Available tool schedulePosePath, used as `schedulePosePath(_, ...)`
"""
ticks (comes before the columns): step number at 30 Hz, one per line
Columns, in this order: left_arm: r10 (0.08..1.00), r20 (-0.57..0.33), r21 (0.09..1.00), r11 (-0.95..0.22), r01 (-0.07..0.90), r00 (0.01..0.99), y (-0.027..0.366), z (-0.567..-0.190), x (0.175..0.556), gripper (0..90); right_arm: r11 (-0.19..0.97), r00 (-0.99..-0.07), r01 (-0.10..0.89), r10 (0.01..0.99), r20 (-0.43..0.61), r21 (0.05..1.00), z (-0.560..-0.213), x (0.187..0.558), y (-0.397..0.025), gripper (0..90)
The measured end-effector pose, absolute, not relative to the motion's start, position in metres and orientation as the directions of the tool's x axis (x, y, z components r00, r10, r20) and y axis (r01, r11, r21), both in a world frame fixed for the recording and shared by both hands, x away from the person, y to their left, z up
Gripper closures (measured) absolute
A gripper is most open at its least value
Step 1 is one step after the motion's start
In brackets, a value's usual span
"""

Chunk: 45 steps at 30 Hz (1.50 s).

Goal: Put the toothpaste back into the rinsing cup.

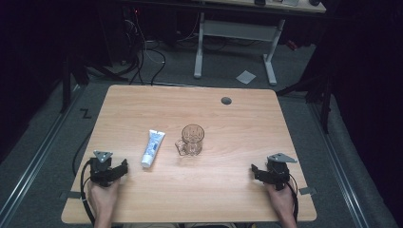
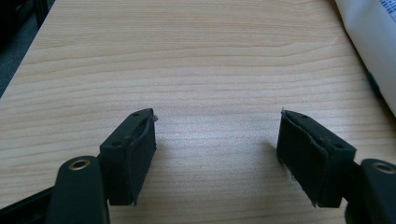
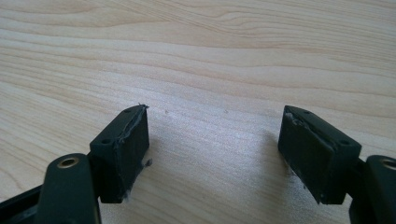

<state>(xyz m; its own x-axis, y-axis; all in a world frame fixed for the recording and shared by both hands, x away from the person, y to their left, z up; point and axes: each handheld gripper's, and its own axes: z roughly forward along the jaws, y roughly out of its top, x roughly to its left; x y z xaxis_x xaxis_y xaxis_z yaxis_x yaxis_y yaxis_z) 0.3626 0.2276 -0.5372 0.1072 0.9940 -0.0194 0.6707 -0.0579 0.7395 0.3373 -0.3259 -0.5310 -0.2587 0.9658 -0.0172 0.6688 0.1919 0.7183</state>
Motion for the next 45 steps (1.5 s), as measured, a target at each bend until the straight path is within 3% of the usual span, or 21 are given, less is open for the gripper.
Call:
schedulePosePath(11, 0.992, -0.027, 0.736, -0.062, 0.675, 0.120, 0.228, -0.537, 0.364, 25.7, 0.191, -0.258, 0.669, 0.966, -0.017, 0.718, -0.531, 0.337, -0.326, 24.6)
schedulePosePath(20, 0.987, -0.096, 0.747, -0.015, 0.664, 0.130, 0.232, -0.530, 0.363, 27.4, 0.192, -0.259, 0.669, 0.966, -0.017, 0.718, -0.531, 0.337, -0.326, 24.6)
schedulePosePath(45, 0.950, -0.092, 0.740, -0.136, 0.658, 0.300, 0.202, -0.503, 0.349, 22.9, 0.192, -0.260, 0.669, 0.965, -0.016, 0.718, -0.531, 0.337, -0.326, 24.6)
